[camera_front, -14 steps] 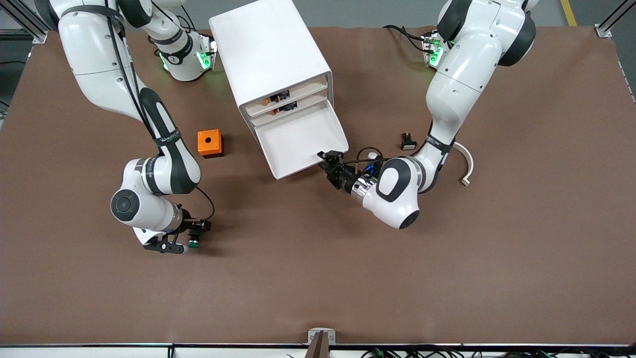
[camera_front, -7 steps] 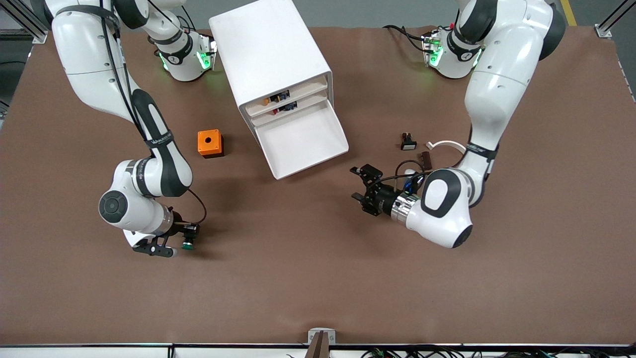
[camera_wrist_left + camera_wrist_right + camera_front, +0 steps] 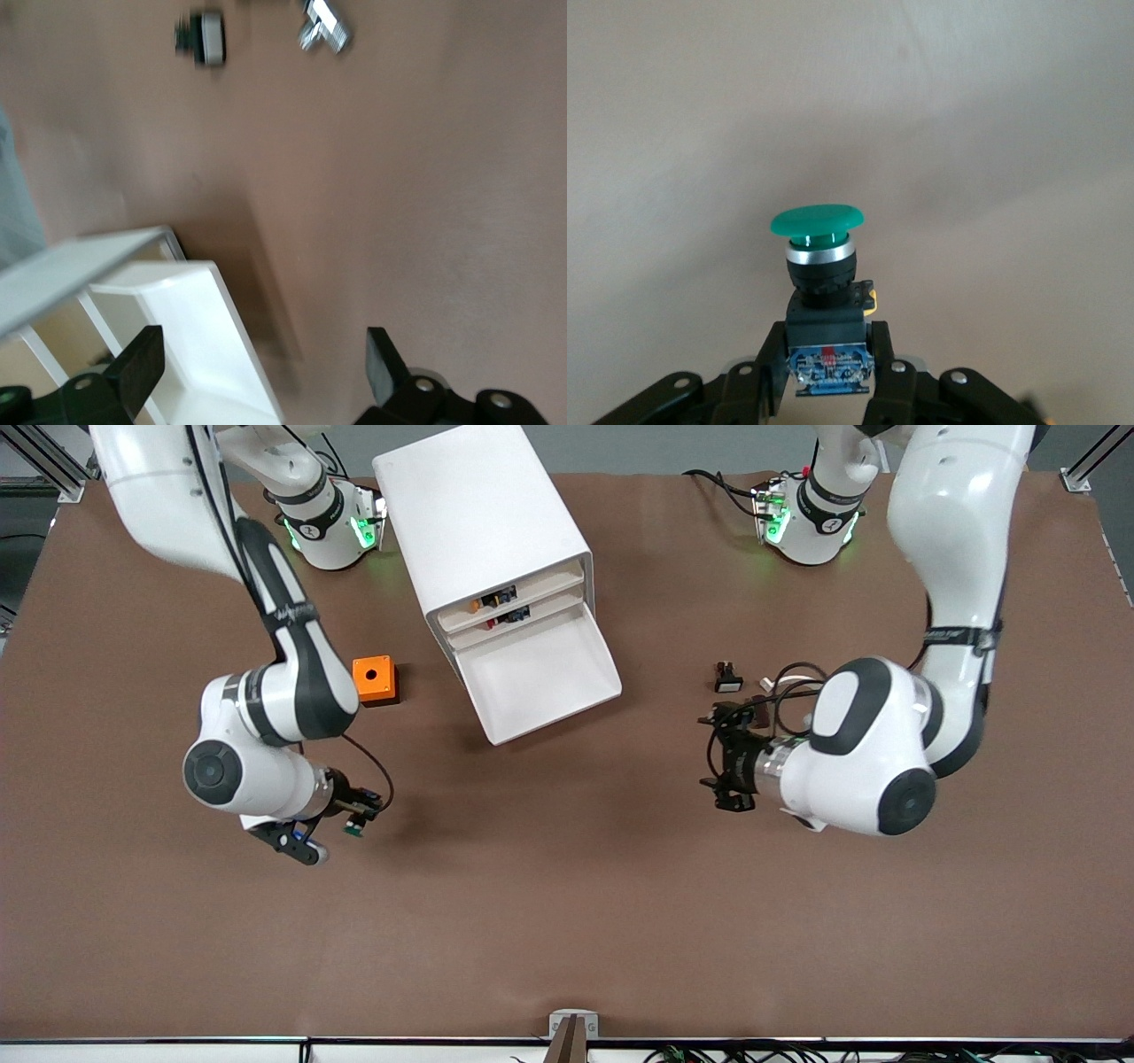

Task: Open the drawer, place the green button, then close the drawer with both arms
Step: 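Carry the green button into the open drawer and release it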

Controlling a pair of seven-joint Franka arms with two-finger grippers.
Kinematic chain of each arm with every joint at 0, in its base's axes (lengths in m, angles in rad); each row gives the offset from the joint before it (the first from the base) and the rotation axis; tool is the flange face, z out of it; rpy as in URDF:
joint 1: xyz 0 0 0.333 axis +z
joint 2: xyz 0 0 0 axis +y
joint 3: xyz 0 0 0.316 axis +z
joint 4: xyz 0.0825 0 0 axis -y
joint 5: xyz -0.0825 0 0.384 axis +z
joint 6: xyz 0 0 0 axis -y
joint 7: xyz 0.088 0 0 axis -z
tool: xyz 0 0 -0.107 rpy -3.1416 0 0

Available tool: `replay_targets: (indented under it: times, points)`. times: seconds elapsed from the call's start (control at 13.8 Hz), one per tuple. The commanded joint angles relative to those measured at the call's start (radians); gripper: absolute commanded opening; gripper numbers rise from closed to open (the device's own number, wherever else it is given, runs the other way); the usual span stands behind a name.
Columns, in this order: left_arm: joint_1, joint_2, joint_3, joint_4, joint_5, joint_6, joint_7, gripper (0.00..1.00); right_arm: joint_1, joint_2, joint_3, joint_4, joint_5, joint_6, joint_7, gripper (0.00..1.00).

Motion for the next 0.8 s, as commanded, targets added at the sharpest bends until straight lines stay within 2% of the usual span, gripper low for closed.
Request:
replay_targets:
  times: [0.0, 0.29, 0.36, 0.51, 0.73]
  points:
    - [0.054, -0.071, -0.002, -0.027, 0.069, -0.063, 0.171, 1.0, 0.086, -0.085, -0.007, -0.04, 0.011, -0.075, 0.25, 0.01]
    - [0.059, -0.143, -0.003, -0.027, 0.284, -0.116, 0.371, 1.0, 0.229, -0.161, -0.007, -0.1, 0.041, -0.084, 0.611, 0.01]
    - [0.059, -0.16, -0.005, -0.027, 0.338, -0.119, 0.444, 1.0, 0.268, -0.162, -0.008, -0.106, 0.08, -0.066, 0.695, 0.01]
    - [0.059, -0.213, 0.0, -0.029, 0.404, -0.136, 0.601, 1.0, 0.36, -0.162, -0.008, -0.152, 0.095, 0.042, 0.875, 0.01]
    - [0.061, -0.251, 0.003, -0.029, 0.455, -0.159, 0.783, 1.0, 0.457, -0.152, -0.01, -0.207, 0.095, 0.196, 1.004, 0.02]
